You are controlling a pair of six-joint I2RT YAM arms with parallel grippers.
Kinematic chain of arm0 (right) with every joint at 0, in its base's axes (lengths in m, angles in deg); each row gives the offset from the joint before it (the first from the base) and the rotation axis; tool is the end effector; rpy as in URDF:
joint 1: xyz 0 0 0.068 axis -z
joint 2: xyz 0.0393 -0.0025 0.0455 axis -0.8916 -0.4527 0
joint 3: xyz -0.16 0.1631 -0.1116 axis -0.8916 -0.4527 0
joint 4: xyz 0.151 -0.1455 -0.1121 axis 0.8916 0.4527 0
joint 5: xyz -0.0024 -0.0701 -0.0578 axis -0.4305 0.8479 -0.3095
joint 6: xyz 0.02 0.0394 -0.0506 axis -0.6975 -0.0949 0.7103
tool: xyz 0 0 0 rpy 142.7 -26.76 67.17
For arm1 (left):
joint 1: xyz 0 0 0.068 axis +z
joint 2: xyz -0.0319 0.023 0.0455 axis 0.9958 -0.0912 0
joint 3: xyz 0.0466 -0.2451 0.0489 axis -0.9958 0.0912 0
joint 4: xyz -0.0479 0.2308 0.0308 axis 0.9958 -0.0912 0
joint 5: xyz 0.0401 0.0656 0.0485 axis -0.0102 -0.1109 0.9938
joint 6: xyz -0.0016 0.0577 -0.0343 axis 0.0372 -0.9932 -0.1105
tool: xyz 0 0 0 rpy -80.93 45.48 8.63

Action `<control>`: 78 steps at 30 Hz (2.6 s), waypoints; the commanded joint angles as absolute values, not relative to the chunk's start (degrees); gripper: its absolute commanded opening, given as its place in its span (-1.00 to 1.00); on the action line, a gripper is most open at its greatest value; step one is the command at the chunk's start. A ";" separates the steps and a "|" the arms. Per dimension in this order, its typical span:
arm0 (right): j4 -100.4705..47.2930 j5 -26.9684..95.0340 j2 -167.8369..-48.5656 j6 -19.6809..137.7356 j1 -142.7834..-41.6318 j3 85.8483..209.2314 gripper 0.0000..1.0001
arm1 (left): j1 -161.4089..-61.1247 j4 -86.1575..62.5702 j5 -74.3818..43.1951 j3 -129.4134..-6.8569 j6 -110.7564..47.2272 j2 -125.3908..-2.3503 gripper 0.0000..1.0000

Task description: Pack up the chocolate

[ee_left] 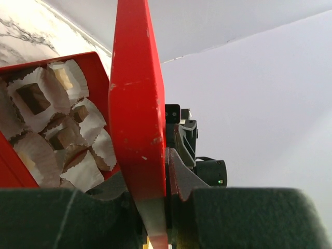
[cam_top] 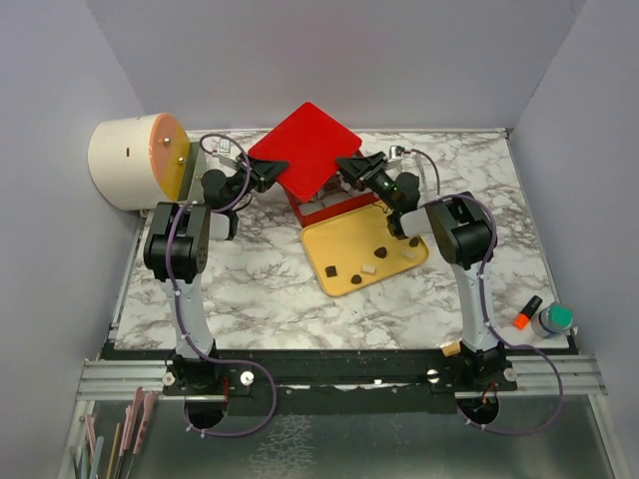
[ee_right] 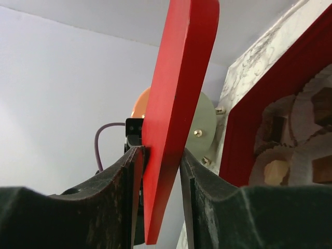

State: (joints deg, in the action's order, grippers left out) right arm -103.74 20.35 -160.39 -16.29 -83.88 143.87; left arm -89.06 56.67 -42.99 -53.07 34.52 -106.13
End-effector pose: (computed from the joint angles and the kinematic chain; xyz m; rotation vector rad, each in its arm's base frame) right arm 0.4281 0.1835 0.1606 0.4501 1.4888 1.7234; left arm 0.4059 -0.0619 0.1891 -0.4473 1.5799 -1.5728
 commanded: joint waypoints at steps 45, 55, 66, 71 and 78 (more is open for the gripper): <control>-85.22 24.15 -141.14 8.48 -73.79 131.23 -0.18 | -85.29 69.58 -66.23 -73.57 52.36 -123.75 -1.00; -83.83 24.61 -141.04 10.37 -73.39 132.83 -0.18 | -85.29 65.05 -67.99 -73.39 49.51 -124.08 -1.00; -81.35 8.67 -148.94 7.74 -70.13 142.71 -0.17 | -85.36 60.98 -70.16 -74.79 47.09 -123.81 -1.00; -77.84 2.58 -152.56 7.82 -69.29 148.06 -0.17 | -85.73 60.85 -70.52 -74.98 47.10 -123.97 -1.00; -74.60 -3.33 -156.67 7.41 -69.19 153.80 -0.16 | -86.47 60.90 -71.13 -76.22 47.43 -124.64 -1.00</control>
State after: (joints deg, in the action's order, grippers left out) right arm -77.42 2.91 -154.16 7.67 -69.32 150.84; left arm -85.76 59.64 -69.68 -73.70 47.88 -123.59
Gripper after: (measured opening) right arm 0.420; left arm 0.201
